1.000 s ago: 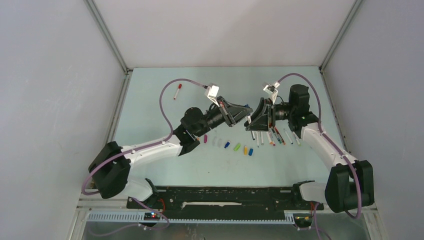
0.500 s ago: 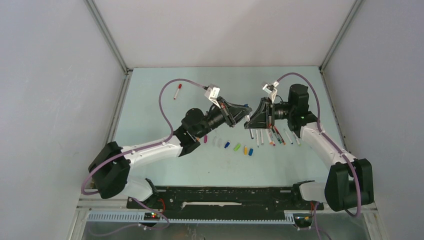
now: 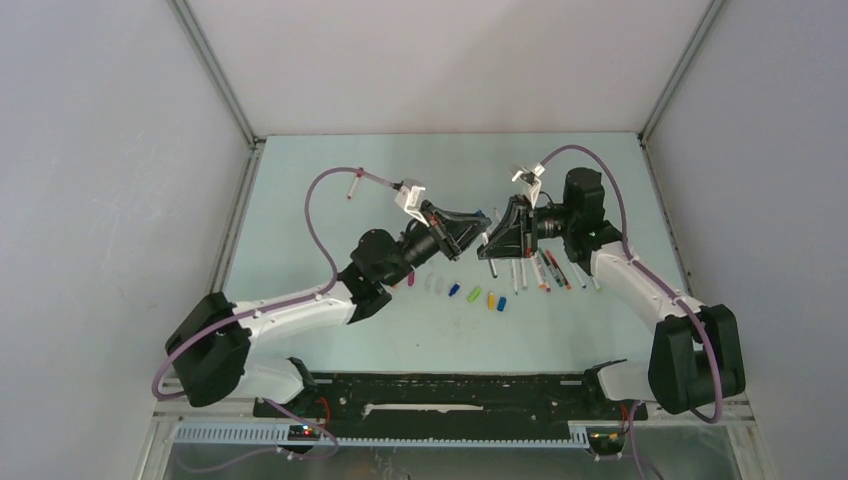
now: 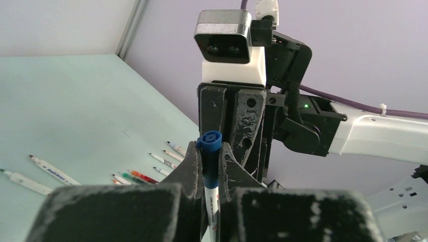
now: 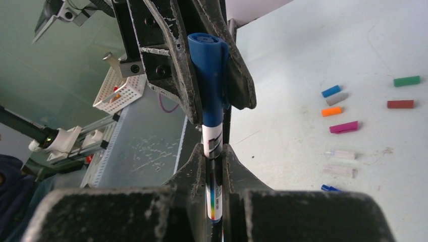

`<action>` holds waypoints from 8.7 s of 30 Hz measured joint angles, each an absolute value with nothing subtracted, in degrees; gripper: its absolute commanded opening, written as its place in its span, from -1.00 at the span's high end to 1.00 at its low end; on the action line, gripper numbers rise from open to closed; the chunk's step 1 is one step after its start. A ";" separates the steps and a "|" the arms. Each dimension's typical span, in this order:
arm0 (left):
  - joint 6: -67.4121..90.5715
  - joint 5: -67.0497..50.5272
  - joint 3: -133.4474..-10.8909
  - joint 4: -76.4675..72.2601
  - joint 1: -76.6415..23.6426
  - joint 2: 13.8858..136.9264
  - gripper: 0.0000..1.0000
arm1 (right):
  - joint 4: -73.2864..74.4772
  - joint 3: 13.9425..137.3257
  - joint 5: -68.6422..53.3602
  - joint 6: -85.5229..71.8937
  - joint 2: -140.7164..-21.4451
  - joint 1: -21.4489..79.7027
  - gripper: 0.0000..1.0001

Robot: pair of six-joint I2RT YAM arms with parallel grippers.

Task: Open the pen caps
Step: Open the pen cap from the pen, then place the pen cap at the center of the board, then place the pen at the center of the board, then move the pen to the center of the board.

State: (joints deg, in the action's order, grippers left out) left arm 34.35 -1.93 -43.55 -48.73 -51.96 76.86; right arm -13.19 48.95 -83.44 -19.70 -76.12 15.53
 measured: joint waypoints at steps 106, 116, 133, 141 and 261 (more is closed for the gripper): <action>23.44 10.17 -71.48 24.47 -35.88 93.73 -0.01 | 19.29 53.95 -66.70 7.42 -80.23 6.46 1.00; 25.45 12.36 -53.71 17.72 -33.52 67.55 -0.97 | 17.80 53.98 -51.86 3.42 -82.30 6.20 0.99; 11.92 17.39 -51.81 26.06 -26.11 50.04 -0.99 | 24.08 79.09 -29.10 -4.34 -106.56 6.79 0.90; 8.60 19.33 -51.81 29.21 -24.93 52.10 -1.00 | 29.69 88.55 -24.95 -4.58 -115.68 7.73 0.85; 5.63 -1.67 -121.75 43.92 -6.66 135.81 -0.45 | 56.86 67.24 -67.55 44.36 -84.25 -9.39 -0.14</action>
